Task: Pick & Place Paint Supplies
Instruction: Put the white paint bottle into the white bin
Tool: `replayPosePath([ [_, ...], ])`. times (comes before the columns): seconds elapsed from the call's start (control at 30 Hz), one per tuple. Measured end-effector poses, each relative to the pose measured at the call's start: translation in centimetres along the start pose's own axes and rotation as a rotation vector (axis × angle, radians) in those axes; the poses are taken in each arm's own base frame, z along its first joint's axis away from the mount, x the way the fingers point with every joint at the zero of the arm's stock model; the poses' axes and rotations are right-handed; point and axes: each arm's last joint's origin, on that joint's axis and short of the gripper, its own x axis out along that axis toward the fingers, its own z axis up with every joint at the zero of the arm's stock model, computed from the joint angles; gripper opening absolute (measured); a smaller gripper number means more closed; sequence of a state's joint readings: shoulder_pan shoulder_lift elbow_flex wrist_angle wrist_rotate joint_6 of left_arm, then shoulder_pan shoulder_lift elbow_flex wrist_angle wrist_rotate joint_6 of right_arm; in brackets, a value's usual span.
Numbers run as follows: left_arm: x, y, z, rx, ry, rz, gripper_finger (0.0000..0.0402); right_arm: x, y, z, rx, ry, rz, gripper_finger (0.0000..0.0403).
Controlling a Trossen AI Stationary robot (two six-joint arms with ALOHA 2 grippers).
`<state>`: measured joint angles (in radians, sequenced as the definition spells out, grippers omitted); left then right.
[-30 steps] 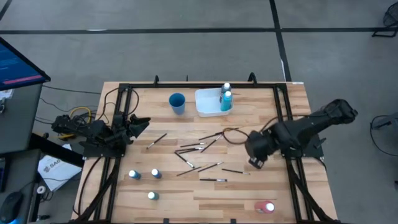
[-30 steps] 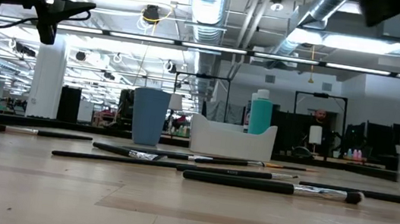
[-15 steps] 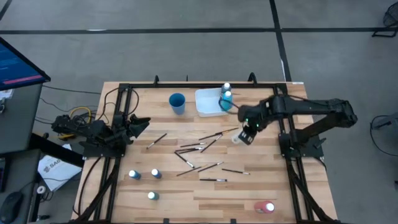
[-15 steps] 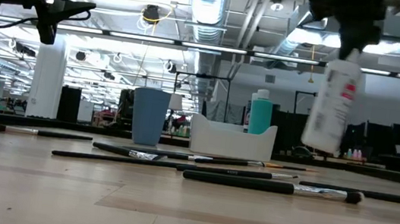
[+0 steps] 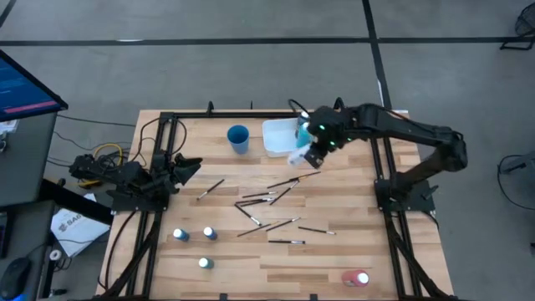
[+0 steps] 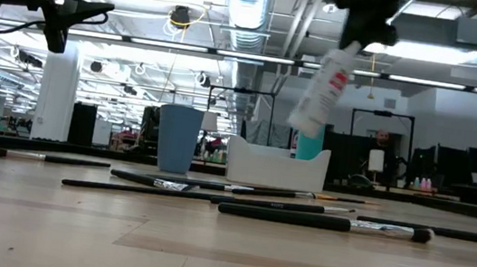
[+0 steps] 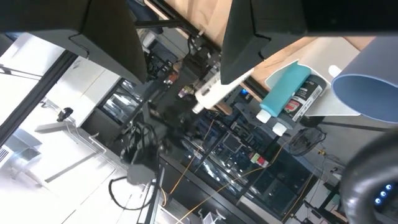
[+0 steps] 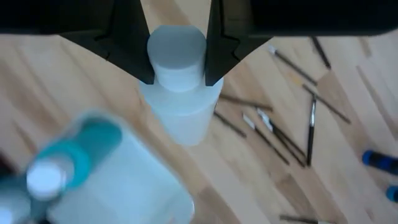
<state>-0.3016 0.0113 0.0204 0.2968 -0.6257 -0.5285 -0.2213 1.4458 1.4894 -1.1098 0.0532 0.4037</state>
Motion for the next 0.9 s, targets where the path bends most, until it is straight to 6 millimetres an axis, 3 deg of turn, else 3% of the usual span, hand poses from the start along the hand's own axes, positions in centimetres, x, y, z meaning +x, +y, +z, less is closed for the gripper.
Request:
replayPosePath([
  [0.23,0.0,0.0,-0.1,0.004,0.003,0.006,0.0199,2.1,0.2,5.3,-0.089,-0.017,-0.025,0.0113],
  [0.5,0.1,0.0,-0.1,0.006,0.004,0.008,0.0199,4.4,-1.8,10.6,-0.097,-0.030,-0.077,0.0113],
  [0.9,0.1,0.0,-0.1,0.005,0.002,0.009,0.0199,9.1,-5.0,12.4,-0.076,0.137,-0.161,0.0113],
])
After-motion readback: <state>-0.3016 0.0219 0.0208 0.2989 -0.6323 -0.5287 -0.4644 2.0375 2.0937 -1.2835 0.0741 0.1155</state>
